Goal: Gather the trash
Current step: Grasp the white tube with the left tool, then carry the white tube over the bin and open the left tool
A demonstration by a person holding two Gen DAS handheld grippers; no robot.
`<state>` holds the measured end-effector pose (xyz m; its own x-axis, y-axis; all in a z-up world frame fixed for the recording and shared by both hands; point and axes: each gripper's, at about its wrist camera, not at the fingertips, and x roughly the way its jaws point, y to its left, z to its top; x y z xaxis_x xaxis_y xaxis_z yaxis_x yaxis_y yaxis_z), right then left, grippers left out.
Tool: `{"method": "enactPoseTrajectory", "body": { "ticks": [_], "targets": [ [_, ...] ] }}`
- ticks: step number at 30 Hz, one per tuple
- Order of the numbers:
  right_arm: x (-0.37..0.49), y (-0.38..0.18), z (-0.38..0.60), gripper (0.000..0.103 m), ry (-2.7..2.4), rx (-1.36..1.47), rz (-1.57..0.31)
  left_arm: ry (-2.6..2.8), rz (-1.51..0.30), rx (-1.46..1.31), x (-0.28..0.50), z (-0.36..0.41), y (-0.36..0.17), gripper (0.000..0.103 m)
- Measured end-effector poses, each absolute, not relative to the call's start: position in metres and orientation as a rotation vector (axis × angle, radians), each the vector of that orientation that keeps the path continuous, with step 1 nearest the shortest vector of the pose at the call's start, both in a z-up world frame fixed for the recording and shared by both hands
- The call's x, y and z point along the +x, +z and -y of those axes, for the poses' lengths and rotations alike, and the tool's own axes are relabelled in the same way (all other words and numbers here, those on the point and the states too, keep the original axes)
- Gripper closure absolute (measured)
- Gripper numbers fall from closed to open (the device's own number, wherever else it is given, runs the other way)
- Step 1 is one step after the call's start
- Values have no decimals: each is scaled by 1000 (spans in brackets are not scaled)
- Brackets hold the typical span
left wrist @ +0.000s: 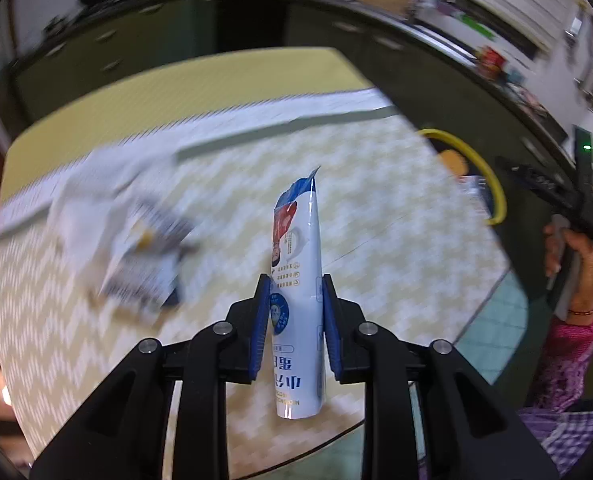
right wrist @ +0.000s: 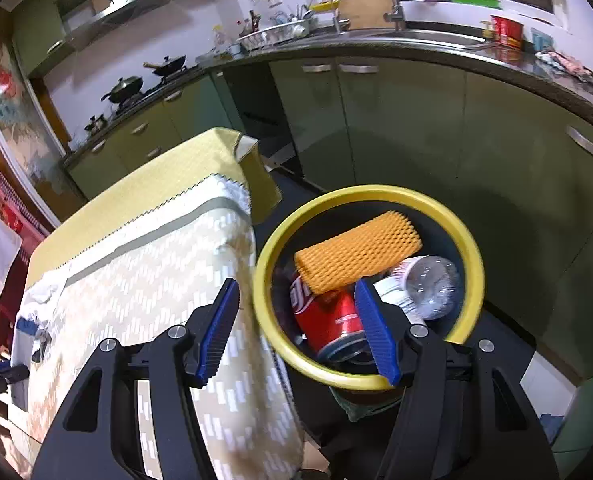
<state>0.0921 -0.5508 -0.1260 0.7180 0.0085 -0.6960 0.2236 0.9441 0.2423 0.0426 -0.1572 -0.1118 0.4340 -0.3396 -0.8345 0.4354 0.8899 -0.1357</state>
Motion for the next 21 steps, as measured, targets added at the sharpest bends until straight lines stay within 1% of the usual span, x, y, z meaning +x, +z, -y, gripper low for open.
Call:
{"method": "enactPoseTrajectory", "body": {
  "ticks": [6, 11, 17, 21],
  "targets": [
    [65, -119, 590, 43, -194, 360, -725, -697, -944, 198, 59, 248, -81, 79],
    [40, -120, 623, 43, -252, 397, -706, -848, -940, 240, 78, 334, -73, 78],
    [18, -129, 656, 43, -299, 444, -703, -947, -974, 296, 106, 426, -88, 77],
    [10, -136, 669, 43, -313, 466, -710, -965, -1014, 318, 125, 481, -114, 76]
  ]
}}
